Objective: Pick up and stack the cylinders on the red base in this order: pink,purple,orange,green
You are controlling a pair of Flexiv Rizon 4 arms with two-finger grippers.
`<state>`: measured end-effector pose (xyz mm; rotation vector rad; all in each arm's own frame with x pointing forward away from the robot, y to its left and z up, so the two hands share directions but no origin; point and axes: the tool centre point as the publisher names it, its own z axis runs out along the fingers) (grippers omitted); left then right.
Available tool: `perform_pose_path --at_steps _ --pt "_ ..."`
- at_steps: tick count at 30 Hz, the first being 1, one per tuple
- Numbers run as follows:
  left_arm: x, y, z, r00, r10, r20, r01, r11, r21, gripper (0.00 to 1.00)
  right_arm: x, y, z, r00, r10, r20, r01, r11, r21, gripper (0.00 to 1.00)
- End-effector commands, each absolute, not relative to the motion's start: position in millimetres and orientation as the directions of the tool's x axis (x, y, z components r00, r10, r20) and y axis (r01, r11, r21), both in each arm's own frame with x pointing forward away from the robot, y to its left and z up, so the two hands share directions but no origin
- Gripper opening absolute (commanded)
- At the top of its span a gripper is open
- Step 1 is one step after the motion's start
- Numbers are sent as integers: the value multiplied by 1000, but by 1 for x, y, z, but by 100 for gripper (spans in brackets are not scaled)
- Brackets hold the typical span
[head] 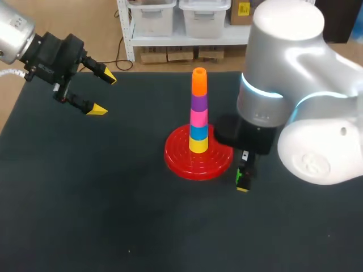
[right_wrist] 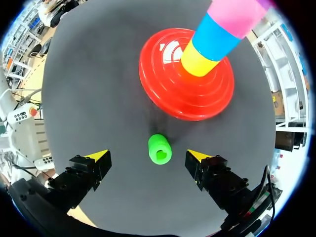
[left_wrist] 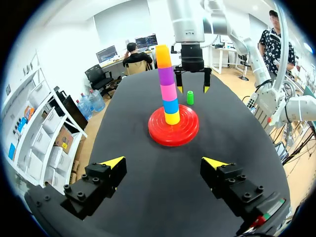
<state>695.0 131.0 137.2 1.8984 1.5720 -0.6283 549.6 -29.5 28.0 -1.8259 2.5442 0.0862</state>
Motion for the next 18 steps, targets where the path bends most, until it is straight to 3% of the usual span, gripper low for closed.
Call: perform_pose_path --at_steps 1,18 --pt "696 131 137 191 704 -684 981 -130 141 100 553 -25 23 -319 -947 -36 -947 318 39 100" --pt "696 131 137 191 704 -684 981 -130 141 100 560 -26 15 -308 -951 -15 -951 308 22 100"
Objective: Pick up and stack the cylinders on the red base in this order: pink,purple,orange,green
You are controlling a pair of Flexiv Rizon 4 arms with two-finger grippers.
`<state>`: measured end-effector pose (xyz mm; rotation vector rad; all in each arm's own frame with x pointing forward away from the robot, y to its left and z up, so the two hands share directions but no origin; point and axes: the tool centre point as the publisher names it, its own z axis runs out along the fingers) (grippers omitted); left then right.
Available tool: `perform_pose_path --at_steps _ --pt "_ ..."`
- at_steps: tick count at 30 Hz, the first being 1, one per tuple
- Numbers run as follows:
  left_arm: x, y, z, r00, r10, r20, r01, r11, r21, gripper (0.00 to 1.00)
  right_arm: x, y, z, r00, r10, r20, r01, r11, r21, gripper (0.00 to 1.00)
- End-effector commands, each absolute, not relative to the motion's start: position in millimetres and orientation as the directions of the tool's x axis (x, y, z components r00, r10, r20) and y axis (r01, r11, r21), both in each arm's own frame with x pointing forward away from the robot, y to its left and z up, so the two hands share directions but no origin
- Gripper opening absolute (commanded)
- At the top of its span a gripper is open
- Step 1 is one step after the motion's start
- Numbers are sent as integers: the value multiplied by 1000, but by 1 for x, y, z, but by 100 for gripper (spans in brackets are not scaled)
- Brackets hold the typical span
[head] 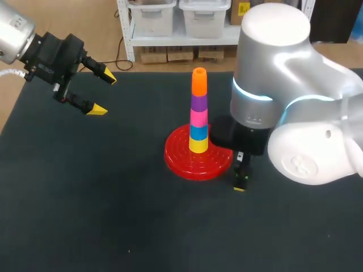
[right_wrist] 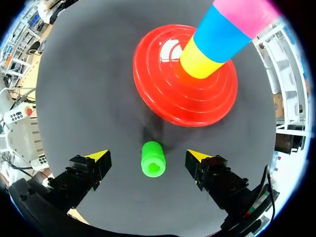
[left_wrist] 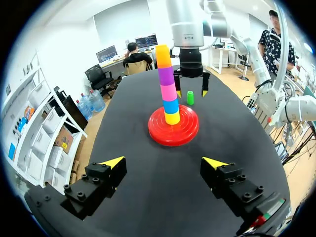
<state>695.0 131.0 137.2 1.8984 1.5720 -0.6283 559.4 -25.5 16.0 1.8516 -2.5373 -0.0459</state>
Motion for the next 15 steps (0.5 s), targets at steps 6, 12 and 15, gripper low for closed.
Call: perform_pose_path --at_steps 6,12,15 --pt "696 131 137 191 704 -684 981 -130 141 100 560 -28 12 -313 -950 -10 -949 312 36 13" --pt "696 131 137 191 704 -684 981 -130 141 100 559 -27 11 -312 -950 -3 -949 312 39 0" --pt "696 131 137 191 704 -684 981 -130 141 100 558 -27 11 -310 -951 -1 -950 309 41 0"
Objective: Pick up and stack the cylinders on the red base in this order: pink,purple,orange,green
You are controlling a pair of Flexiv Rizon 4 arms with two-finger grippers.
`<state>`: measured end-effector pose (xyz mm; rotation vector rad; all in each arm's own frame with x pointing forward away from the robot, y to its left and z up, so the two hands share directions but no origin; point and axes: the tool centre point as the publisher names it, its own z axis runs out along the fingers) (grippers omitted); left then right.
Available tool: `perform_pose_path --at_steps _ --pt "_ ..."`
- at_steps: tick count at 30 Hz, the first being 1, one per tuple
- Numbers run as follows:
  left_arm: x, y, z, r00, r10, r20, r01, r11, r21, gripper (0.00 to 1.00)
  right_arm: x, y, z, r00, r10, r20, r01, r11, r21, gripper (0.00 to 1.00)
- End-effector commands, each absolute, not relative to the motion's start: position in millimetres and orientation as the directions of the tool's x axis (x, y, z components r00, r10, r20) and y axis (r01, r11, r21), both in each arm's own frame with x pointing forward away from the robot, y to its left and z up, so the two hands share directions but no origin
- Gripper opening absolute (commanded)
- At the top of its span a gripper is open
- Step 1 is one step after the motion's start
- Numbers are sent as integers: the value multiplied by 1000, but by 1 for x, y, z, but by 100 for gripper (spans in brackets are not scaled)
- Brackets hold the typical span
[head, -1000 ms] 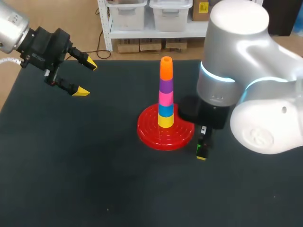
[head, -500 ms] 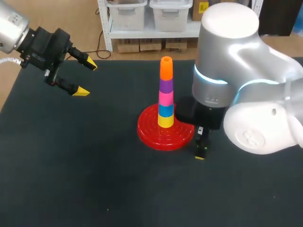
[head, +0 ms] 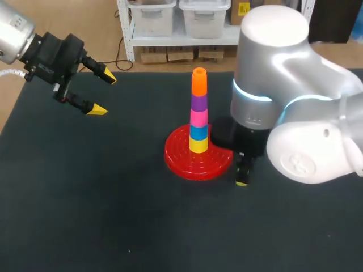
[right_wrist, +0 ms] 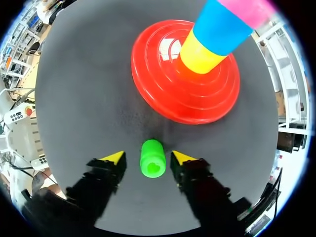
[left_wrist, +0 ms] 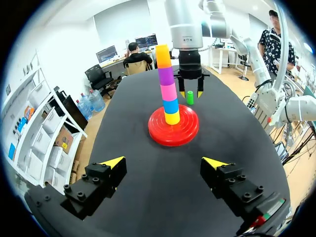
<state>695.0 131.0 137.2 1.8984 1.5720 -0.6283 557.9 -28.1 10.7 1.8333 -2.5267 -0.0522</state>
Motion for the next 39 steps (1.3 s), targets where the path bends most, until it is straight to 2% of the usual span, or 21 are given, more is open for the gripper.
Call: perform_pose_path --at_steps 1,17,29,39 --pt "696 131 137 191 704 -684 981 -130 141 100 558 -27 11 -309 -951 1 -950 308 41 0" --pt "696 131 137 191 704 -684 981 -130 141 100 564 -29 21 -307 -952 -11 -952 307 22 0" --pt "696 131 137 191 704 -684 981 -130 141 100 592 -38 138 -356 -931 -80 -931 360 -55 0" --pt "696 131 137 191 704 -684 981 -130 141 100 619 -30 221 -294 -937 -187 -944 315 -99 0"
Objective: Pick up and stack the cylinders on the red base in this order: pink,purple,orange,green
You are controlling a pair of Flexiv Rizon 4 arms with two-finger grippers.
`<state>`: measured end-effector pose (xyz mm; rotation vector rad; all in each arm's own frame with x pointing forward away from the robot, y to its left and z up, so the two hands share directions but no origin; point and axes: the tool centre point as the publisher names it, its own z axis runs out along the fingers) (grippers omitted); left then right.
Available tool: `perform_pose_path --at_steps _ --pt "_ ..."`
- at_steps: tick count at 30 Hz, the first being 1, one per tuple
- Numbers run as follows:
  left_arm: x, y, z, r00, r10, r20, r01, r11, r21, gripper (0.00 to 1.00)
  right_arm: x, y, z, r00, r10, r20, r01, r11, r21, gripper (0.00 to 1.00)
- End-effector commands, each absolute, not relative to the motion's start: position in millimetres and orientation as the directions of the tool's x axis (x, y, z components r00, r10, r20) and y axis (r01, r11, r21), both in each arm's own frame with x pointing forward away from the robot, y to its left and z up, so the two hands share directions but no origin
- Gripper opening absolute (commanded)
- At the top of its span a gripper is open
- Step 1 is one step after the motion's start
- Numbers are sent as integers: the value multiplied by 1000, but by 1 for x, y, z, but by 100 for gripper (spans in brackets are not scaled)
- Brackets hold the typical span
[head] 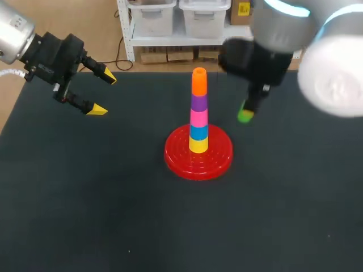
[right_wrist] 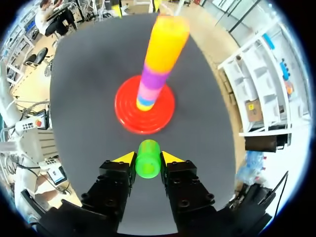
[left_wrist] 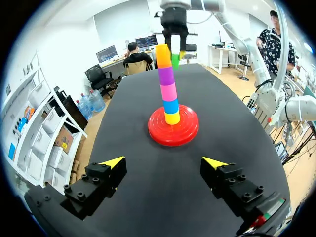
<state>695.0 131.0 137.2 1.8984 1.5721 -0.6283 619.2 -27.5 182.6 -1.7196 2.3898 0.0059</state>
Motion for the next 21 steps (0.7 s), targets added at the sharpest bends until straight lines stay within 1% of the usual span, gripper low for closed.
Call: perform_pose_path --at_steps 1,5,9,12,21 --pt "696 131 137 191 704 -684 981 -130 141 100 621 -29 228 -285 -939 -194 -946 308 -100 0" --pt "696 131 137 191 704 -684 981 -130 141 100 629 -17 255 -241 -938 -251 -960 269 -84 0" --pt "696 131 137 191 704 -684 981 -130 141 100 637 -7 274 -189 -951 -244 -971 218 -98 0" --pt "696 131 137 191 704 -684 981 -130 141 100 641 1 286 -139 -963 -230 -978 170 -122 0" --pt "696 131 137 191 704 -684 981 -130 141 100 642 27 294 -30 -987 -156 -995 44 -89 0"
